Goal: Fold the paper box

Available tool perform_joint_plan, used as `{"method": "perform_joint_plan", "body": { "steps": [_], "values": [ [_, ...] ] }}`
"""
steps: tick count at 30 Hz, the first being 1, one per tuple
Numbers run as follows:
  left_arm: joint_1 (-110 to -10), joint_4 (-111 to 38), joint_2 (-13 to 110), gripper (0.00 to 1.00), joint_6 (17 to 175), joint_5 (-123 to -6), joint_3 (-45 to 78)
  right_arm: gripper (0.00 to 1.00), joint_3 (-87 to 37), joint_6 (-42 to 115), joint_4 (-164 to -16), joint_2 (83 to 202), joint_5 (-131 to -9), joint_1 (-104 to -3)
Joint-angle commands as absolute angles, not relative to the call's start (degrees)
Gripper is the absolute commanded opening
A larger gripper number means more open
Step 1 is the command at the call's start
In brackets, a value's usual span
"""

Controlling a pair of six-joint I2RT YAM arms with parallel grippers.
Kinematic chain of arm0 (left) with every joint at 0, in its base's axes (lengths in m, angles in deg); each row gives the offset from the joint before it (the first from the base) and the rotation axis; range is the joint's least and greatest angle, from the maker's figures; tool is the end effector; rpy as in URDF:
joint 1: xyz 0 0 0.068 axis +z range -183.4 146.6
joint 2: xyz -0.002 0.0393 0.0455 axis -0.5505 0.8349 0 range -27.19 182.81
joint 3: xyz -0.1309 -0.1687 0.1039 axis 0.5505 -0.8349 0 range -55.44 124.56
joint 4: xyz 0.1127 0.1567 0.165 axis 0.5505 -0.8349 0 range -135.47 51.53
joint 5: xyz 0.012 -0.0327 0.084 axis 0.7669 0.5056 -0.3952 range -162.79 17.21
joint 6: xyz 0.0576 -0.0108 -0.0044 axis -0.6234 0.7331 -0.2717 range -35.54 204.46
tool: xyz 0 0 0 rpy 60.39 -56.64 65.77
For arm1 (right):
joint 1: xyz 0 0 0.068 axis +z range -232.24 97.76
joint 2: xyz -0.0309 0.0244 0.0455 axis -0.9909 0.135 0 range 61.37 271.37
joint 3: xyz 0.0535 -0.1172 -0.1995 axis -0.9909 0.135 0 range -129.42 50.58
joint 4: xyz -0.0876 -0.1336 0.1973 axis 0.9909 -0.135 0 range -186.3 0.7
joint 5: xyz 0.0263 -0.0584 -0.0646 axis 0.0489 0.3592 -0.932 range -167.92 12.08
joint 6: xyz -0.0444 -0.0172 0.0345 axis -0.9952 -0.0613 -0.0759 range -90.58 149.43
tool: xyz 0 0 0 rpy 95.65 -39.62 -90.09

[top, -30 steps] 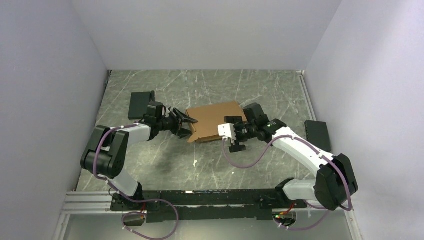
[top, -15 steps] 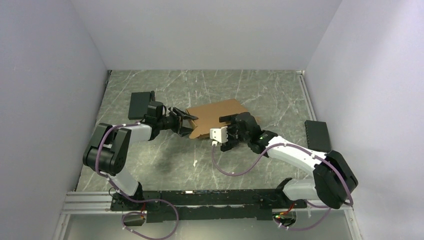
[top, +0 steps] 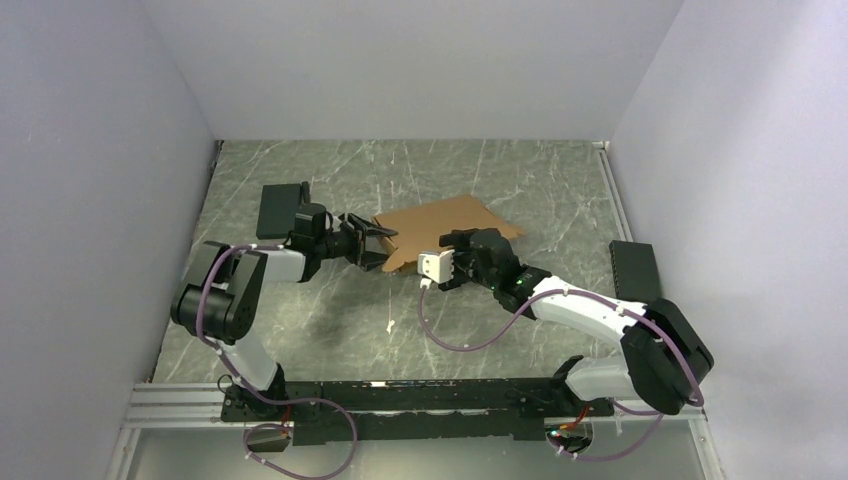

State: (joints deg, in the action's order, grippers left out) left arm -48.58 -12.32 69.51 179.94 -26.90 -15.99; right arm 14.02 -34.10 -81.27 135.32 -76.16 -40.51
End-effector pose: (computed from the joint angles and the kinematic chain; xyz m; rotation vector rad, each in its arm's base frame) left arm 0.2950 -0.1118 0.1189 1.1482 -2.2824 1.7525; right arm 0.2108 0.1896 0.1786 -1.6715 1.2531 -0.1994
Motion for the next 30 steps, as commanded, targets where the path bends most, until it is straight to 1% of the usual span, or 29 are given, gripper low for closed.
{"method": "perform_joint_plan", "body": {
  "steps": [1, 5, 7, 10, 12, 13, 14, 15, 16, 24, 30],
  "values": [
    [-48.52, -2.17, 70.32, 0.57, 183.47, -22.34, -16.27, 0.65, 13.91, -33.92, -78.37, 135.20, -77.72, -40.14],
    [-48.36, 1.21, 71.14, 0.64, 184.01, -21.32, -16.11, 0.56, 13.36, -33.14, -78.86, 135.02, -77.74, -40.23],
    [-48.21, 1.92, 71.11, 0.70, 182.93, -20.63, -15.86, 0.56, 13.16, -32.80, -79.01, 134.85, -77.74, -40.28],
    [-47.87, 1.70, 70.41, 0.76, 180.84, -19.95, -15.71, 0.55, 12.82, -32.22, -79.29, 134.49, -77.74, -40.61],
    [-47.34, 1.74, 69.48, 0.84, 179.44, -19.95, -16.02, 0.55, 12.62, -31.95, -79.44, 134.06, -77.70, -40.88],
    [-47.11, 1.65, 68.88, 0.86, 178.60, -19.97, -16.25, 0.55, 12.42, -31.66, -79.66, 133.94, -77.55, -41.14],
    [-46.77, 1.05, 68.21, 0.93, 177.76, -20.04, -16.44, 0.55, 12.21, -31.33, -80.00, 133.76, -77.39, -41.33],
    [-46.45, 0.11, 67.53, 0.97, 176.52, -20.10, -16.49, 0.54, 12.03, -30.84, -80.25, 133.56, -77.23, -41.56],
    [-46.22, -1.55, 66.80, 0.99, 174.88, -20.19, -16.36, 0.54, 11.72, -30.46, -80.59, 133.36, -77.03, -41.79],
    [-43.81, -22.07, 59.94, 1.00, 159.56, -22.80, -13.14, 0.53, 8.21, -26.01, -84.90, 131.63, -74.02, -44.72],
    [-41.05, -35.31, 53.16, 0.99, 148.97, -27.61, -9.76, 0.53, 3.62, -21.10, -90.86, 130.86, -69.40, -47.74]
  ]
}}
